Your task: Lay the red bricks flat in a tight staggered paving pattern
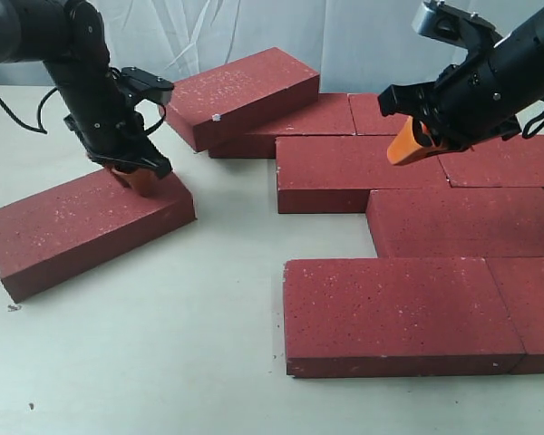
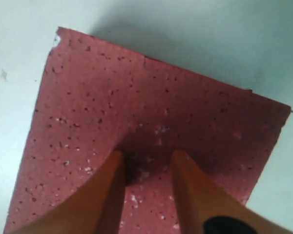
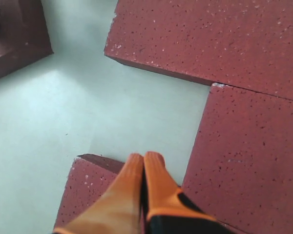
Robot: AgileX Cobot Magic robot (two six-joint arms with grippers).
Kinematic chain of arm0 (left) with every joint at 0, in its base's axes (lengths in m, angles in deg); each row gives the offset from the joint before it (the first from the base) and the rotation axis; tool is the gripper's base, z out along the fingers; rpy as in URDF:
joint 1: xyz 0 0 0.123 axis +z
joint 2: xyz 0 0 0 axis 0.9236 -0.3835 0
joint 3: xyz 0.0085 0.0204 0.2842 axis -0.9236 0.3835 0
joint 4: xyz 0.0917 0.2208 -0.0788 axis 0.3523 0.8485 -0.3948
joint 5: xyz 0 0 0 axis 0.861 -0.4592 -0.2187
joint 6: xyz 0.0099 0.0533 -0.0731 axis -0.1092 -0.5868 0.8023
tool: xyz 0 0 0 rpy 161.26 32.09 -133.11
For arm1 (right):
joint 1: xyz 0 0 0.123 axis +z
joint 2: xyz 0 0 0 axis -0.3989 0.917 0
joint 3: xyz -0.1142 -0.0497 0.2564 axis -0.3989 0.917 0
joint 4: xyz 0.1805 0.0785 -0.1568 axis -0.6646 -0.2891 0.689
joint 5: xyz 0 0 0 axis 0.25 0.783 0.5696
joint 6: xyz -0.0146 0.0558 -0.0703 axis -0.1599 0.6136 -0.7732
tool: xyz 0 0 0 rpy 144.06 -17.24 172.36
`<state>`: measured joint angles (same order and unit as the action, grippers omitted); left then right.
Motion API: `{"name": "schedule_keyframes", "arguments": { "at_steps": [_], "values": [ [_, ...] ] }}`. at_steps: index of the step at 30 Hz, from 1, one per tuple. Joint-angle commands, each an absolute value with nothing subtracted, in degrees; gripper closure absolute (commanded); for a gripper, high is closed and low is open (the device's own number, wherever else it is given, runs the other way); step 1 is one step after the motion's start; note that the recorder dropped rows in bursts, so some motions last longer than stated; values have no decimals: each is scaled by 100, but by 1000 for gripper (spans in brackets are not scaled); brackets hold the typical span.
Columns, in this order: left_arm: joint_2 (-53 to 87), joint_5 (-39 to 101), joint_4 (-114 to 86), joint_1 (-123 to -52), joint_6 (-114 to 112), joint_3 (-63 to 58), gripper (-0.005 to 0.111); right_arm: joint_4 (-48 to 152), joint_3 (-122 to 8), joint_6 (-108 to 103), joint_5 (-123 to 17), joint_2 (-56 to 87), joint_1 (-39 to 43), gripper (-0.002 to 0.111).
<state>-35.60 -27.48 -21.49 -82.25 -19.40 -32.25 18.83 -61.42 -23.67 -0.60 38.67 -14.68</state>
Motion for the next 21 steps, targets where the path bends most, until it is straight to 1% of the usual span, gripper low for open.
{"name": "schedule_keyframes", "arguments": {
  "at_steps": [1,8,15,21],
  "values": [
    [-3865,-3718,-2830,-8241,-2962,-3058,75,1913,-6155,-2387,-226,3823,-1484,109],
    [-3865,-3852,-3708,-8241,-4159,-3058,75,1913,-6155,-2387,-278,3823,-1484,109],
    [-3789,-3852,-3681,-8241,-4309,-3058,77,1927,-6155,-2387,-322,3823,-1484,109],
    [-3331,-3852,-3507,-8241,-4309,-3058,77,1927,-6155,-2387,-371,3823,-1484,109]
  ]
}}
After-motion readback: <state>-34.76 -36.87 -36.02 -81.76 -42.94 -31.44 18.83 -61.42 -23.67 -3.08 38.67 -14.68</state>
